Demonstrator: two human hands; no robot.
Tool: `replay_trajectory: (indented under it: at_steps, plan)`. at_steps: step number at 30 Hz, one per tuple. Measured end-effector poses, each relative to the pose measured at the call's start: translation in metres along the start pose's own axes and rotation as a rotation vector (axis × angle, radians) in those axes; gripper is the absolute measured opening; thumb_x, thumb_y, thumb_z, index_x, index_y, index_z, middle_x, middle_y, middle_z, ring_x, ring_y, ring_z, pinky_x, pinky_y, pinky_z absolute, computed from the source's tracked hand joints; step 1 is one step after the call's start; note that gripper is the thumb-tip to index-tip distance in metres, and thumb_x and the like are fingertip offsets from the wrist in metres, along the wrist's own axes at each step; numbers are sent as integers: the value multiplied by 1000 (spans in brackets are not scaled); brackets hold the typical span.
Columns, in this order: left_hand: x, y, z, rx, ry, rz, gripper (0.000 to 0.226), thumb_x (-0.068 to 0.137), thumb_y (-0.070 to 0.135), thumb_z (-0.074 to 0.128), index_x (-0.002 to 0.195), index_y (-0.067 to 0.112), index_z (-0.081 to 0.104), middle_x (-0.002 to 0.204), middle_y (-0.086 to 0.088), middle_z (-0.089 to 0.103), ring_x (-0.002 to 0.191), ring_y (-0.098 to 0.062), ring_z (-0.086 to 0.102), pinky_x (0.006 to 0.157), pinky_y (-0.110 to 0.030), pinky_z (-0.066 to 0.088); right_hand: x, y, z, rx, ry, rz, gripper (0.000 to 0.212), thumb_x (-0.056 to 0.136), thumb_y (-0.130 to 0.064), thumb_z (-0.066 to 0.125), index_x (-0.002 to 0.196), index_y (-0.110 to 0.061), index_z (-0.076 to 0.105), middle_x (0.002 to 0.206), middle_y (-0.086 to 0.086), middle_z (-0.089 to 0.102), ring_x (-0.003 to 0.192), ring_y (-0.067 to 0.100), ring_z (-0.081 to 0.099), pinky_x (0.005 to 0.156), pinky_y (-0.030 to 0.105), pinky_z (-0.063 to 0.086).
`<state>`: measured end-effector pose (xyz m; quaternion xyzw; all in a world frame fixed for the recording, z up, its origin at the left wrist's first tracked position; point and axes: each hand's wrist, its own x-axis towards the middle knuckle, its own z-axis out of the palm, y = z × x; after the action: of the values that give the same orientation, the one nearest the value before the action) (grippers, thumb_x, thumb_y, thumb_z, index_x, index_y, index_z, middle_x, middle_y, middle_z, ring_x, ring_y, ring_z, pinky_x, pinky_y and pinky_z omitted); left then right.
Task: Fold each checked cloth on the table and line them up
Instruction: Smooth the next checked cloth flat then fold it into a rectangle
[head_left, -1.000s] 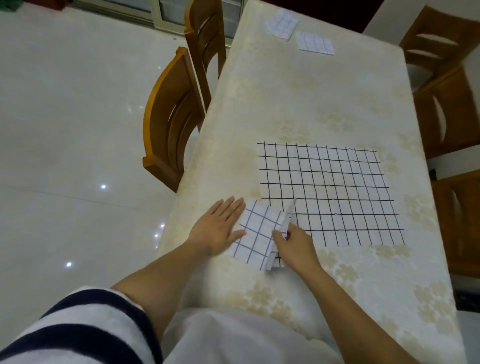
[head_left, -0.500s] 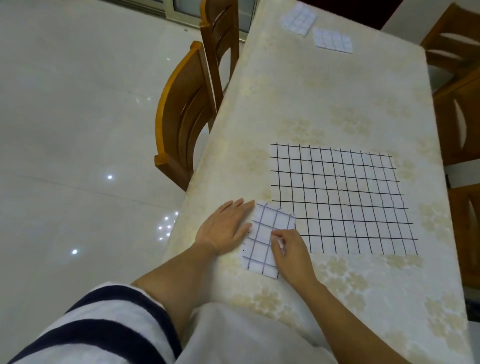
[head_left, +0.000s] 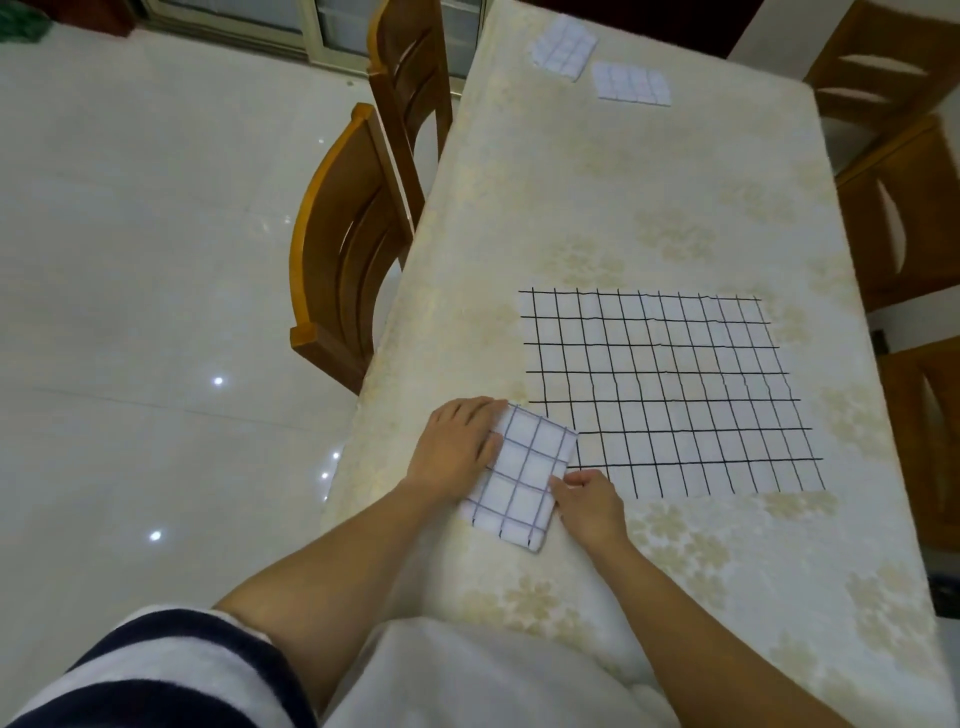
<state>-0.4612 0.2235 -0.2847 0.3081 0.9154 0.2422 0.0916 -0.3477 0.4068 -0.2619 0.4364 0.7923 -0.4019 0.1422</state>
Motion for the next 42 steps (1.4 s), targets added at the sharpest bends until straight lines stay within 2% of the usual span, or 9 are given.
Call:
replay_trajectory:
  at_steps: [6,12,16,19,24,30,36,39,42]
  plan:
    - [44,30,7,73,-154,196,49,103,23,51,151,24,42,157,-2,41,147,-30,30,123,-43,16,2,-6,3,-37,-23,-28,23,91,-35,67,78,-16,62,84,6,71,81,26,68,75,35,53]
    - [81,57,-9,99,-455,306,48,107,35,44,153,26,36,154,-4,45,149,-24,28,124,-42,8,-10,-8,-16,-17,-67,-196,15,94,-27,65,91,-15,58,71,-5,61,68,8,57,59,20,39]
    - [86,60,-25,-135,-499,145,34,103,39,54,131,20,60,115,-6,67,110,-27,58,91,-35,41,-9,-3,-32,19,-58,-263,4,94,-24,66,94,-21,64,68,-13,58,68,2,57,64,17,41]
    - [83,51,-28,-359,-481,30,27,100,42,59,83,20,58,76,0,52,73,-21,49,63,-33,33,-5,-1,-42,105,-44,-220,14,92,-34,67,89,-20,68,81,-7,69,78,9,64,67,18,46]
    - [58,41,-24,-527,-289,-200,41,101,38,58,82,2,55,71,-4,49,66,-15,44,62,-33,30,4,-1,-50,158,-55,-199,27,89,-43,69,78,-18,69,76,-3,70,73,14,66,63,23,48]
    - [22,28,-13,-557,-174,-430,43,102,38,55,69,14,41,62,-1,43,60,-16,40,55,-32,26,20,4,-56,110,39,-206,28,88,-39,71,82,-13,67,87,2,71,86,21,66,71,29,48]
    - [1,35,-5,-342,60,-454,34,104,35,50,131,14,50,127,-6,51,106,-21,54,90,-36,51,12,-3,-30,-434,425,-314,54,97,-42,54,146,-23,42,143,7,45,134,29,39,113,49,28]
    - [-8,39,-2,-9,204,-191,40,101,15,55,140,10,49,140,-13,50,122,-30,51,104,-40,45,4,-2,-7,-632,383,-587,59,102,-33,44,155,-15,26,159,11,29,148,31,24,122,48,14]
    - [-16,53,8,-77,-4,15,49,103,11,42,151,7,40,155,-9,41,144,-26,37,123,-33,20,-4,-4,16,-678,233,-692,60,103,-23,35,157,-7,14,164,12,11,152,29,10,123,43,6]
